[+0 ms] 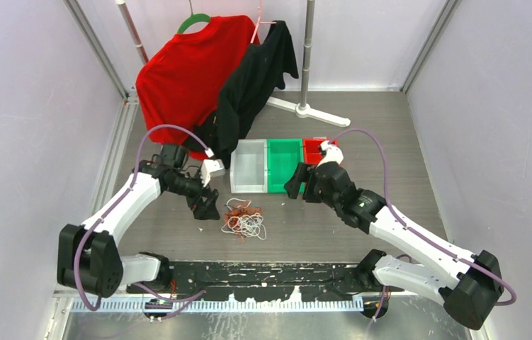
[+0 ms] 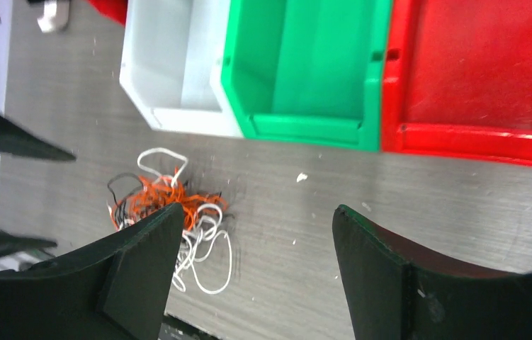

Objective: Untangle the cables
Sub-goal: Untie the cable.

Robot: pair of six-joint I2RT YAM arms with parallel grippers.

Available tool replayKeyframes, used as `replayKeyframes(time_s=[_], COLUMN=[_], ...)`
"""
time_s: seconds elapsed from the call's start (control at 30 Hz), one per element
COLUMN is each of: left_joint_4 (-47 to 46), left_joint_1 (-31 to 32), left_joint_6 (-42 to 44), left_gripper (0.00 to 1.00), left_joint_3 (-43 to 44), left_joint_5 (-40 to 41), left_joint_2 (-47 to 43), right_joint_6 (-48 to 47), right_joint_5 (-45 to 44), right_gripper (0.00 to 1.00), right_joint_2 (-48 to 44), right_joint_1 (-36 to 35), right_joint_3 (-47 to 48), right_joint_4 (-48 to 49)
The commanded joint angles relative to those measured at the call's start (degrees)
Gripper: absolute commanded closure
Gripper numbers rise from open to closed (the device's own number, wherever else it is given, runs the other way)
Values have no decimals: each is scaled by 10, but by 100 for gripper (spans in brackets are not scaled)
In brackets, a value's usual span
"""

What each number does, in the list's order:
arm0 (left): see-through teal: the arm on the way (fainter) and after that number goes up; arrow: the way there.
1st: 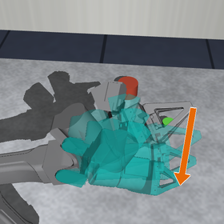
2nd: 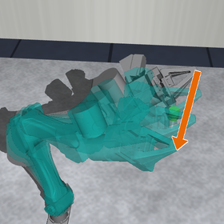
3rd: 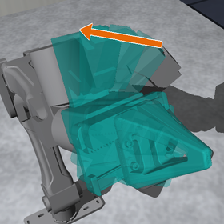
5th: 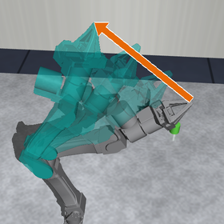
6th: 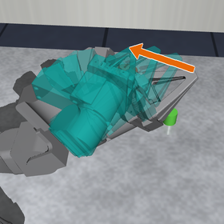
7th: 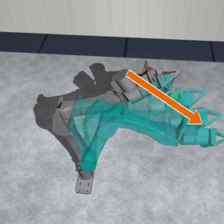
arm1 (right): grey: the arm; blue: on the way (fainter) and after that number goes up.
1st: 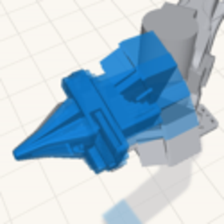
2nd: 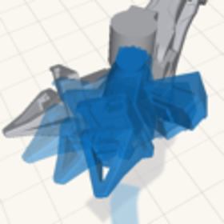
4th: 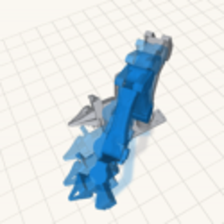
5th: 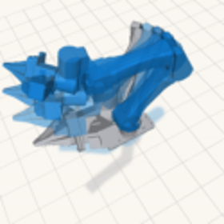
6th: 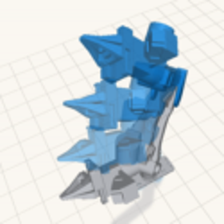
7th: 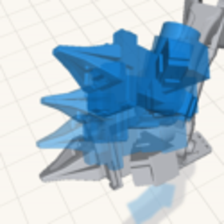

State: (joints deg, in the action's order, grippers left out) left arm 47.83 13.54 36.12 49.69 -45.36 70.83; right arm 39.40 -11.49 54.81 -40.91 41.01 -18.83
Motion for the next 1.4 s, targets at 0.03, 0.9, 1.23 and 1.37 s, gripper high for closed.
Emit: replayKeyframes(time_s=[0.03,0.9,1.23,1.37], left_joint_4=[-57,-128,-146,-120], left_joint_1=[17,95,130,131], left_joint_6=[19,11,-14,-30], left_gripper=[11,48,100,100], left_joint_3=[26,71,29,32], left_joint_5=[25,44,151,162], left_joint_2=[56,172,116,27], right_joint_6=[10,23,37,29], right_joint_5=[-15,38,45,44], right_gripper=[19,29,33,34], right_joint_2=[18,-7,25,48], right_joint_1=[-52,-114,-117,-123], right_joint_3=[40,71,54,59], right_joint_4=[-26,-153,-59,-26])
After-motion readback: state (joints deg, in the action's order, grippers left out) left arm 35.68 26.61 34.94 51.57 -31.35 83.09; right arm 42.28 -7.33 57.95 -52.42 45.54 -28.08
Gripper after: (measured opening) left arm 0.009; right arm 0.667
